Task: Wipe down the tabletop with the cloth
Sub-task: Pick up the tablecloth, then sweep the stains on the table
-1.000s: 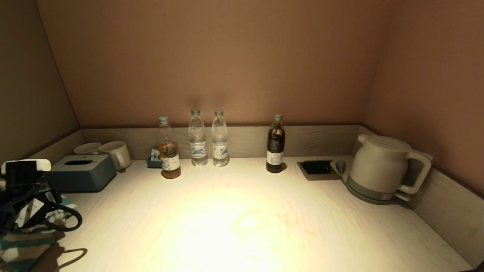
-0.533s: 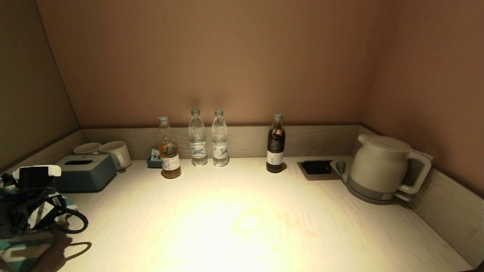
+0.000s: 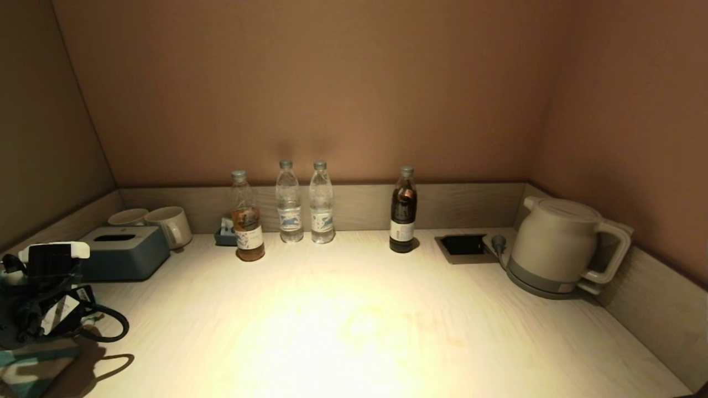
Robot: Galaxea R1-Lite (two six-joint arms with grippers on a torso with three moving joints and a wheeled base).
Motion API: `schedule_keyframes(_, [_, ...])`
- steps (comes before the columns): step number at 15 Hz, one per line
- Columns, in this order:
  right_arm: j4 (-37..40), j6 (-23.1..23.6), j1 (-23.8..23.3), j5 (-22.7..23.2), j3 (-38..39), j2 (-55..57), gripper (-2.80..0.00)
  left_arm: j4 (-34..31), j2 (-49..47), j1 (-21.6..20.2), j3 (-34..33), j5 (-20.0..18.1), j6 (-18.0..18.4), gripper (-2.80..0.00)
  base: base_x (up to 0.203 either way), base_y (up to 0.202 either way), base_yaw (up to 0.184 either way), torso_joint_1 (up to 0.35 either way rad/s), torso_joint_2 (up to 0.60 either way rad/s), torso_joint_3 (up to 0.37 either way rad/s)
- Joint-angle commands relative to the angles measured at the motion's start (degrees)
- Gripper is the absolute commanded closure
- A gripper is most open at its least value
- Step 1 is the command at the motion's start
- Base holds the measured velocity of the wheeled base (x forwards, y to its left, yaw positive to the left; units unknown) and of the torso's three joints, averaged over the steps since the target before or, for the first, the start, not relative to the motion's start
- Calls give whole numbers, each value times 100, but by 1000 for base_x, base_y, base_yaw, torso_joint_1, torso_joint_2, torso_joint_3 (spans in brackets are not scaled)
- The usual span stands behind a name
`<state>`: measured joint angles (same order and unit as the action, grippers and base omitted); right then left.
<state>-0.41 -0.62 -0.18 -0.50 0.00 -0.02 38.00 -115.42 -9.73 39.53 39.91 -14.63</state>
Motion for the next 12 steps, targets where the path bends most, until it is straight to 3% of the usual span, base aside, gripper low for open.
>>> schedule_keyframes(1, [-2, 1, 1, -3, 0, 2, 0, 61, 192, -3, -27, 22, -10, 0, 0, 0, 0, 0, 0, 0])
schedule_keyframes(8, [-2, 1, 1, -3, 0, 2, 0, -5, 2308, 187, 165, -174, 334, 0, 0, 0, 0, 0, 0, 0])
schedule_keyframes(11, [-2, 1, 1, -3, 0, 2, 0, -104, 3237, 706, 482, -350, 621, 0, 0, 0, 0, 0, 0, 0])
schedule_keyframes(12, [-2, 1, 1, 6, 0, 2, 0, -209, 3557, 1009, 614, -650, 669, 0, 0, 0, 0, 0, 0, 0])
